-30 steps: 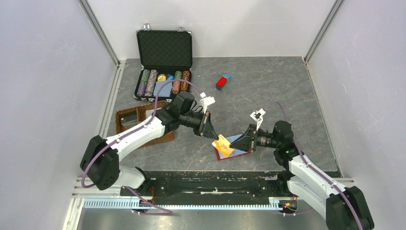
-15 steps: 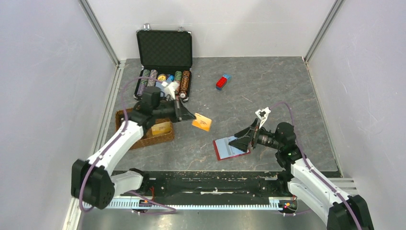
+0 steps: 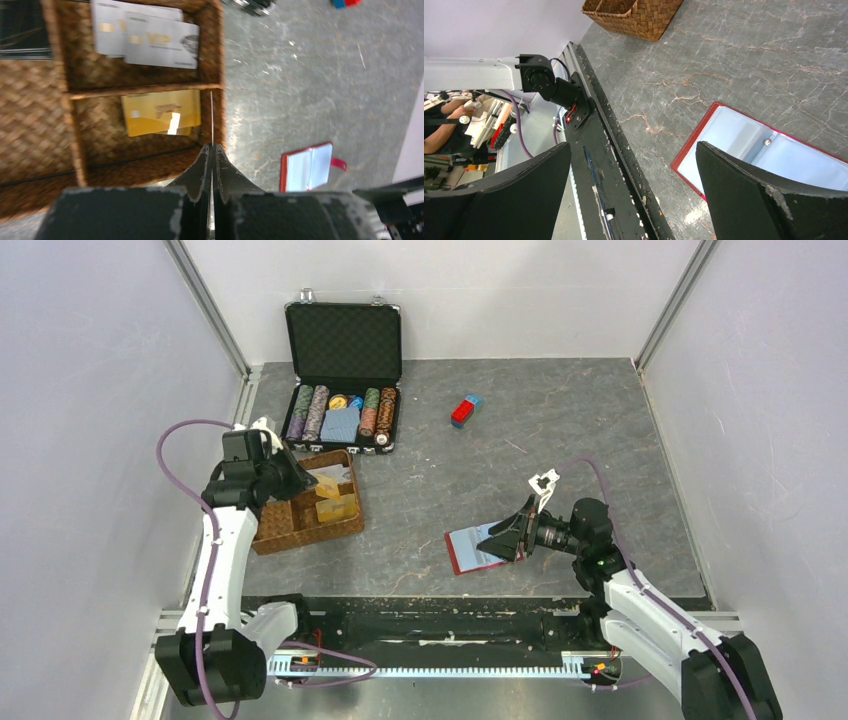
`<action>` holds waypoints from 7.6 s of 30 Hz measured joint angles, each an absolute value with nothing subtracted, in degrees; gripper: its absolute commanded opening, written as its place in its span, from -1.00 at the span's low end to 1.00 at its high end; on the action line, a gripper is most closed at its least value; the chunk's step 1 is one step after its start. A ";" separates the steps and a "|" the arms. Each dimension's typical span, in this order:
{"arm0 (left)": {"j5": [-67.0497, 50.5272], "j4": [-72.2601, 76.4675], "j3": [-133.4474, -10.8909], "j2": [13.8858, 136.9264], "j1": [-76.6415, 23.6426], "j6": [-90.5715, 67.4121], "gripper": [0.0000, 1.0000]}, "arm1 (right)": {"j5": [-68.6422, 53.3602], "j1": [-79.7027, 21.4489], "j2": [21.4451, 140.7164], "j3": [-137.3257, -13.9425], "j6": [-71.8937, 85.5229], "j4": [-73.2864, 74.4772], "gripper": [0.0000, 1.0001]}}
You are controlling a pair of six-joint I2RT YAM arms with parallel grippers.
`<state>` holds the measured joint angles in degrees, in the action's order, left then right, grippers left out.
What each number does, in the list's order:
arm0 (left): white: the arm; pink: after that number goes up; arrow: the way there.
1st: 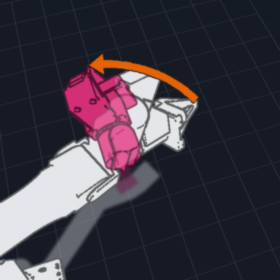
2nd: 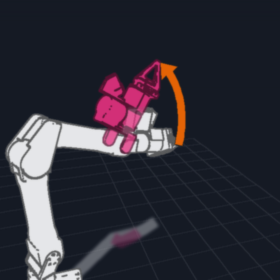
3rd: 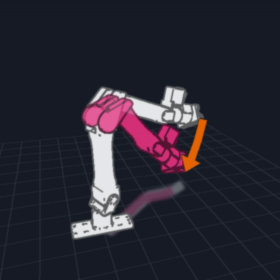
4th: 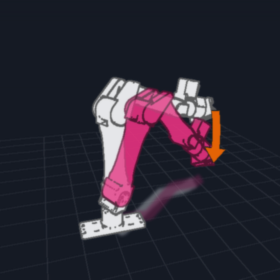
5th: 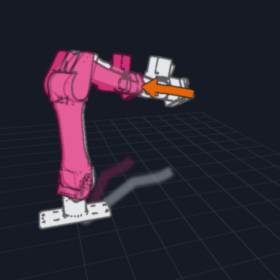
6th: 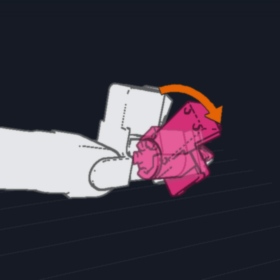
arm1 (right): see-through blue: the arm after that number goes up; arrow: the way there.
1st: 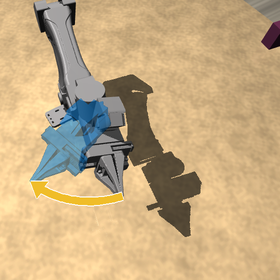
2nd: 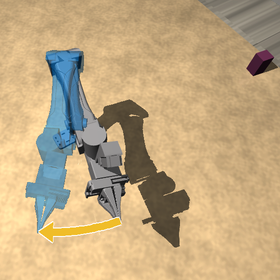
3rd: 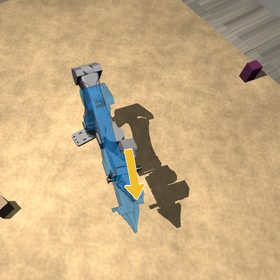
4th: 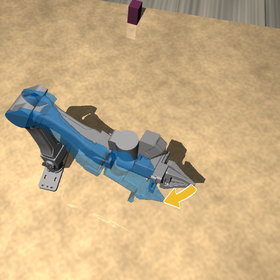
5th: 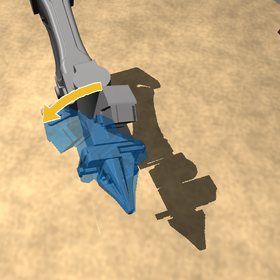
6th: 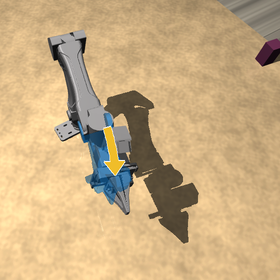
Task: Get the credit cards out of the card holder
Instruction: Place the credit card in the storage box, then remove the credit card from the card holder.
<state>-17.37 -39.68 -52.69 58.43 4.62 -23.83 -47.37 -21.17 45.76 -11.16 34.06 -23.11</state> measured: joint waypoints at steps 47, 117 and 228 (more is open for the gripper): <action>-22.94 -32.29 -48.34 75.68 7.81 -23.73 -0.89 | -51.00 -21.17 45.50 -7.20 38.41 -32.29 0.96; -25.67 -32.97 -48.38 58.06 3.86 -25.71 0.58 | -16.32 -36.29 50.98 -19.38 26.35 2.37 0.63; -16.51 -11.92 -40.86 73.10 -42.72 -35.86 -0.44 | -13.74 -45.89 64.31 -14.11 40.99 -22.61 -0.19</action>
